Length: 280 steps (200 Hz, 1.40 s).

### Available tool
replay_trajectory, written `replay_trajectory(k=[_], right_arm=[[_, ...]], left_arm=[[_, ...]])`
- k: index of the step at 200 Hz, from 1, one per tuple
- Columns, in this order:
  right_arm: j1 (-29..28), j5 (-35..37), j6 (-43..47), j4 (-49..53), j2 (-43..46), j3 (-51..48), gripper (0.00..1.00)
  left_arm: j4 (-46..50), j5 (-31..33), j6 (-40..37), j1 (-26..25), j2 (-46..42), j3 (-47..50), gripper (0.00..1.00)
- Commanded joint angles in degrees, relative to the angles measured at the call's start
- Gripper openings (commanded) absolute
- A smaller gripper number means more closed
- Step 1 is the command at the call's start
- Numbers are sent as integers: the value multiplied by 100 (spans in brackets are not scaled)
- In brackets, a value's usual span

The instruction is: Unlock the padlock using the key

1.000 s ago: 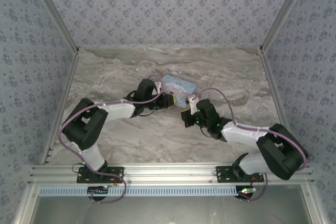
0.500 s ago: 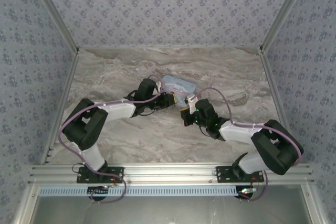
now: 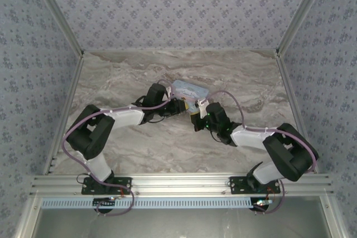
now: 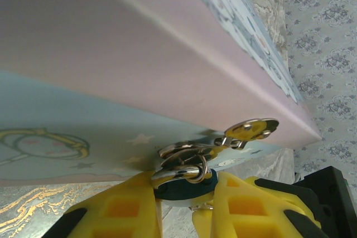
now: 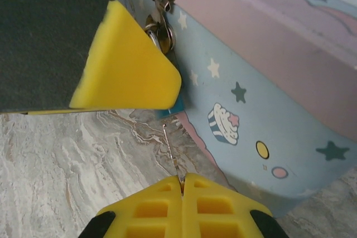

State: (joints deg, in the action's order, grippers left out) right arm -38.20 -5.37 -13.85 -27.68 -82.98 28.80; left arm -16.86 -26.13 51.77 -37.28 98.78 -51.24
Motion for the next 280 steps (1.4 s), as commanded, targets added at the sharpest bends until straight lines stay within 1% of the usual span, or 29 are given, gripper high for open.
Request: replay_trajectory(k=[1, 56, 181, 226, 249, 280], right_arm=[[43, -70, 97, -106, -116, 195, 0], [50, -61, 75, -83, -241, 295, 0], [179, -298, 41, -343, -303, 516, 0], [299, -485, -101, -447, -411, 607, 0], [439, -735, -331, -686, -496, 531, 0], [529, -988, -433, -712, -579, 557, 0]], left_arm=[[-242, -45, 0, -38, -158, -202, 20], [-266, -50, 13, -42, -158, -189, 20], [-274, -163, 105, -42, -175, -210, 20], [-294, -194, 132, -51, -166, -180, 20], [-309, -200, 131, -48, -165, -179, 20], [-332, -203, 133, -46, -149, -184, 20]])
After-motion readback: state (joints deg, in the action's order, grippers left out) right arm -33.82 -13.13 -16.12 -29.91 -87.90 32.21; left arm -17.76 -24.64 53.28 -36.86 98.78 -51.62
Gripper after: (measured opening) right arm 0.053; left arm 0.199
